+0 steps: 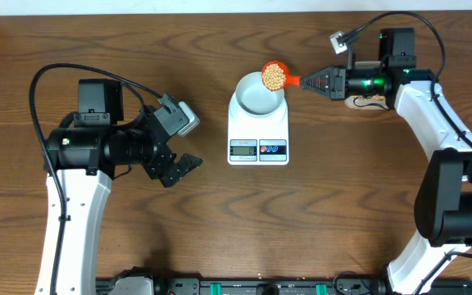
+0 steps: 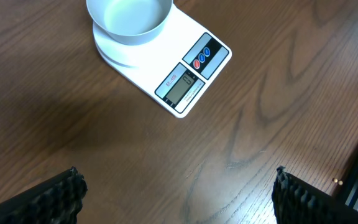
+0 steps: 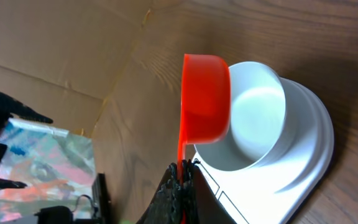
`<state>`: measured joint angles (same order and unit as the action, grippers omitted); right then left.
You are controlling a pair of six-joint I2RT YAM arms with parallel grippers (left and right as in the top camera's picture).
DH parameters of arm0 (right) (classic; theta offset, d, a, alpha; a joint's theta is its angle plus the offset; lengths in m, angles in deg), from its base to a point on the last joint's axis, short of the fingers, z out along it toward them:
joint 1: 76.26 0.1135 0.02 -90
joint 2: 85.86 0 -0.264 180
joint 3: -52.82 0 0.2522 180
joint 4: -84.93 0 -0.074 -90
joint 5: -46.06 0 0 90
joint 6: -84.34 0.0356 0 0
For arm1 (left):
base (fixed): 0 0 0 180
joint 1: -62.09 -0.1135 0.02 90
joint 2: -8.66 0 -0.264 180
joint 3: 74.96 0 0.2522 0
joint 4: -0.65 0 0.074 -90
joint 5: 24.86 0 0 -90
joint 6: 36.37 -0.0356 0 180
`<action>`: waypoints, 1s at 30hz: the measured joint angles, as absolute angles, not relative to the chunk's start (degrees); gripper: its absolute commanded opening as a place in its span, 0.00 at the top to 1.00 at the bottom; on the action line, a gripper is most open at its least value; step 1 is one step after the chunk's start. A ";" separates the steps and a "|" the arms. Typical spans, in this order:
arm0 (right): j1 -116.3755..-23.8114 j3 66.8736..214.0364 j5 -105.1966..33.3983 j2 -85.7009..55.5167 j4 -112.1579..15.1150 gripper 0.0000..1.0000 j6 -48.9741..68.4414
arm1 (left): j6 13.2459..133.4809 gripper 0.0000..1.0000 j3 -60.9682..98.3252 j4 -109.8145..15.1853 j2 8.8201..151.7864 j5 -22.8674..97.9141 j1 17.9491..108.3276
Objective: Scoop item into bowl and weigh 50g on scale
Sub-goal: 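Tilt the scoop with the right gripper to pour beans into bowl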
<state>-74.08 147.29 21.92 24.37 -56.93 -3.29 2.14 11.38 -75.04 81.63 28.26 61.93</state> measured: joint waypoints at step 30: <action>-72.53 147.29 15.56 24.37 -55.79 0.99 -13.00 | 2.14 0.02 11.38 -75.04 81.63 28.26 61.93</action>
<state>-72.53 147.29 15.56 24.37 -55.79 -13.00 2.14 11.38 -75.04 81.63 28.26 61.93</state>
